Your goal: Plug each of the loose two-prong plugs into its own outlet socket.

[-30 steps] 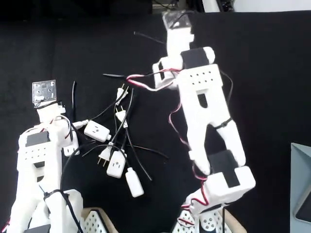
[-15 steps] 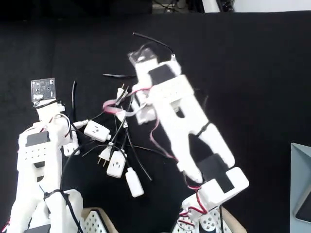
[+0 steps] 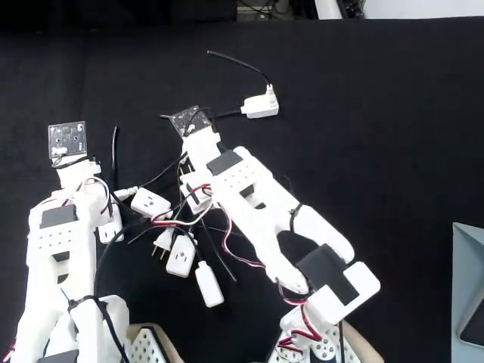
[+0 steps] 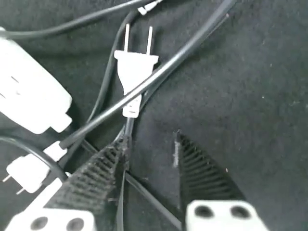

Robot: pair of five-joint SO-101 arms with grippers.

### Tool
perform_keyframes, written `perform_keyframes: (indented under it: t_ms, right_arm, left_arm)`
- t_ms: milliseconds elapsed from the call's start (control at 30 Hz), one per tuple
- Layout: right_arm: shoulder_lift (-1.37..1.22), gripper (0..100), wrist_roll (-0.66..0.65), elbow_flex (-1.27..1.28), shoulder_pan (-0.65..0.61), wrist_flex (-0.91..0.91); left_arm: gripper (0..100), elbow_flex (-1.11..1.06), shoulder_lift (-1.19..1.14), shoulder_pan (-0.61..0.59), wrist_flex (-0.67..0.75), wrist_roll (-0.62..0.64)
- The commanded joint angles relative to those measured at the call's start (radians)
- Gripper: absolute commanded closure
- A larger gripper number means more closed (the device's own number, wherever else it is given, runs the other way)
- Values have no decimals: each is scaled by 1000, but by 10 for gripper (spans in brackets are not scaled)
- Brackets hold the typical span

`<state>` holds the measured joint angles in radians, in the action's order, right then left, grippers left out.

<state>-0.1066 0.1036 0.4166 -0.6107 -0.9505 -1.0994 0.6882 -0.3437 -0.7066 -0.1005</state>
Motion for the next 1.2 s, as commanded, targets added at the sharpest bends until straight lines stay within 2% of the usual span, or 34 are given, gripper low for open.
perform_keyframes:
  t_ms: [0,300,467,667,900,967,1167]
  right_arm:
    - [-12,854,12,-8,-32,31]
    - [-124,858,12,-53,-54,71]
    - [-137,990,11,-56,-26,71]
    - [-47,987,9,-30,40,37]
    - [180,987,2,51,101,-48]
    - [234,987,-58,73,129,-75]
    - [372,987,-365,124,244,-164]
  left_arm:
    - [970,8,25,-8,18,8]
    - [970,8,25,-8,20,6]
    - [970,8,25,-8,20,6]
    - [970,7,25,-8,20,6]
    - [970,7,25,-8,20,6]
    - [970,7,25,-8,20,6]
    - [970,7,25,-7,20,6]
